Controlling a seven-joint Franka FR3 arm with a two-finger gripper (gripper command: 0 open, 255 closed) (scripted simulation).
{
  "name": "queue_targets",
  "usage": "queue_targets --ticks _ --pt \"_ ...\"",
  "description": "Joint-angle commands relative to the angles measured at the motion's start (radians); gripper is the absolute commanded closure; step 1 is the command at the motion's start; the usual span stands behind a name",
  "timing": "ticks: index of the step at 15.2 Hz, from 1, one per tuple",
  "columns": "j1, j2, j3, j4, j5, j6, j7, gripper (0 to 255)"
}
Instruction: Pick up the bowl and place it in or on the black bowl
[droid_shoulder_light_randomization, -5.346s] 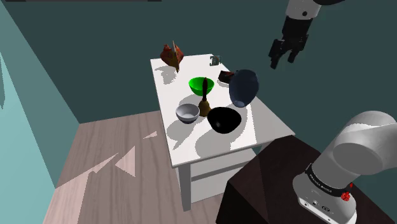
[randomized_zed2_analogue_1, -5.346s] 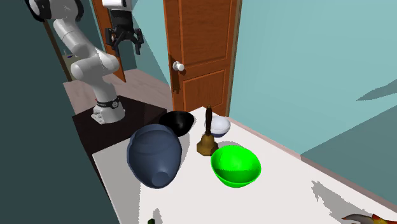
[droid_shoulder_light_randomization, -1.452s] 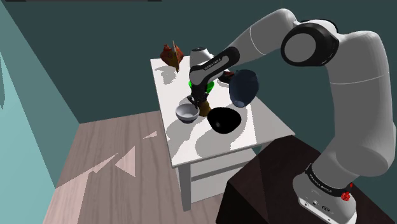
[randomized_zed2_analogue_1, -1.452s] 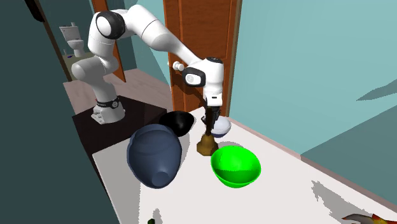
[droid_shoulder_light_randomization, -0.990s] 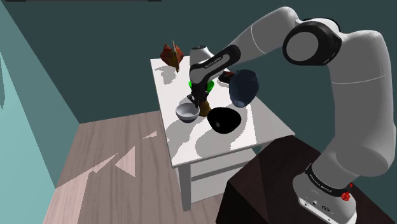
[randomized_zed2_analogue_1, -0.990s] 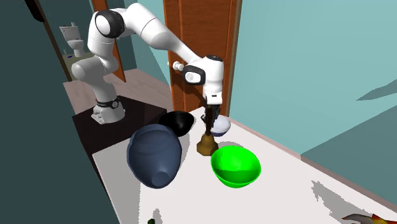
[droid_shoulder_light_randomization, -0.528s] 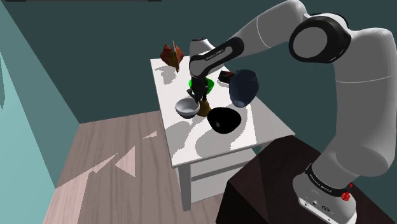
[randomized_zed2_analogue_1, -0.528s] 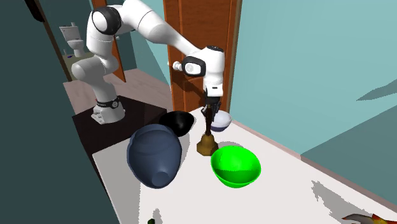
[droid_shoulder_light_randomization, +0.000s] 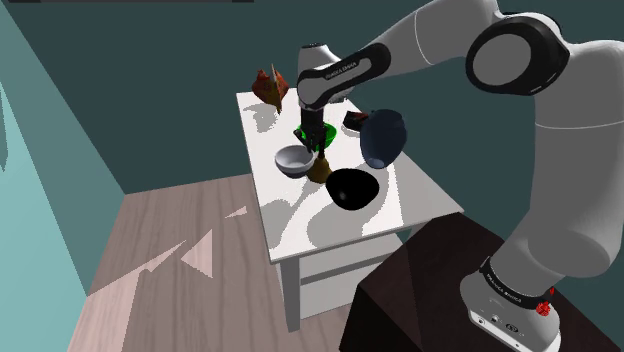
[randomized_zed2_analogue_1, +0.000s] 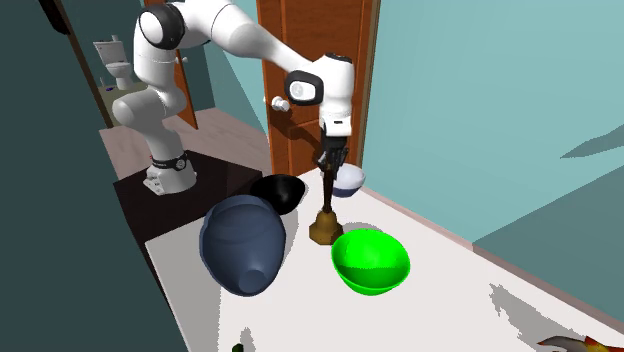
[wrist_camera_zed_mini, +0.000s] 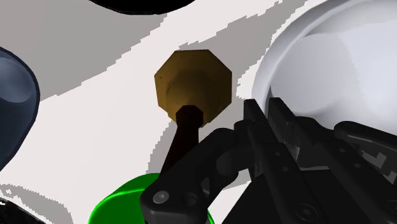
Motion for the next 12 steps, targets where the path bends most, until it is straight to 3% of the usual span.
queue_targets --ticks 1,12 --pt "-0.001 -0.011 0.0 0.011 0.001 -0.023 -0.001 255" --pt "-0.001 -0.063 0.002 0.085 0.005 -0.148 -0.005 255"
